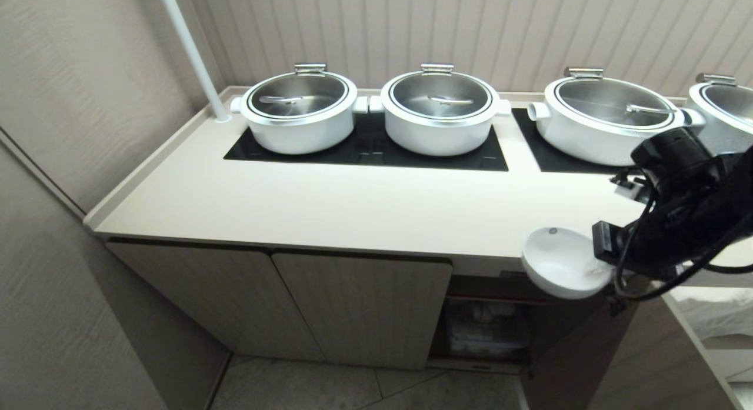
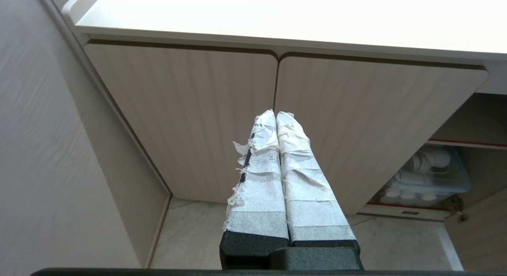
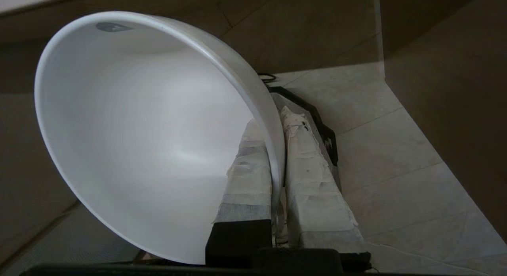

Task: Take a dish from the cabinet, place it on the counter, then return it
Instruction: Put it back into the cabinet

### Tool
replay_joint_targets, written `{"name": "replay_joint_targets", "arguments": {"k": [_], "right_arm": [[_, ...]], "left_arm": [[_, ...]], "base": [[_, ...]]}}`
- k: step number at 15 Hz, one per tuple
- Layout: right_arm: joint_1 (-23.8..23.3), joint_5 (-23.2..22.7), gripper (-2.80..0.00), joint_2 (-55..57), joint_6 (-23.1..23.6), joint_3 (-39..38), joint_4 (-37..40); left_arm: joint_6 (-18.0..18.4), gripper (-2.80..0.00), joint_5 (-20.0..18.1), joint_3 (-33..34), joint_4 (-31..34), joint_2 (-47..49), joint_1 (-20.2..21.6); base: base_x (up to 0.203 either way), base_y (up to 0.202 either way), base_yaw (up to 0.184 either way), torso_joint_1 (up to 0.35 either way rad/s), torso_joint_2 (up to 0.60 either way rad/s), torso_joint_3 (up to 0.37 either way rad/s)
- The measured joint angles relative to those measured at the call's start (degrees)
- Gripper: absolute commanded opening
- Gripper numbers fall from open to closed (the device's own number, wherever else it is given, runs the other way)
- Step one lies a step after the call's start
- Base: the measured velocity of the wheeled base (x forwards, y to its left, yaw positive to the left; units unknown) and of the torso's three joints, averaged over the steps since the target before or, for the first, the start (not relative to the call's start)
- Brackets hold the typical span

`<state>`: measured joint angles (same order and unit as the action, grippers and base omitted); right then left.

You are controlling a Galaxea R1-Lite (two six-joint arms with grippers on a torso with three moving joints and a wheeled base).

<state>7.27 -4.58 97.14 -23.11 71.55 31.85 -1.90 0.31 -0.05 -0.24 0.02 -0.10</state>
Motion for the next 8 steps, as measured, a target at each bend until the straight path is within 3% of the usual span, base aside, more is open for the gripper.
{"name": "replay_joint_targets", "arguments": {"k": [6,8], "right_arm": [[0.22,-1.43,-2.80,-10.39,0.53,-15.04,-4.41],[0.30,-1.43,-2.80,-13.27,3.03,-18.91,-4.51]], "left_arm": [[0.00,-2.80,-0.02,0.02,0.02,0.00,0.02],[0.00,-2.80,0.00,0.02,0.00,0.00,0.00]], "base": [[0.000,0.000,0.000,0.000,0.00,0.000],[0.000,0.000,0.000,0.000,0.00,0.000]]}}
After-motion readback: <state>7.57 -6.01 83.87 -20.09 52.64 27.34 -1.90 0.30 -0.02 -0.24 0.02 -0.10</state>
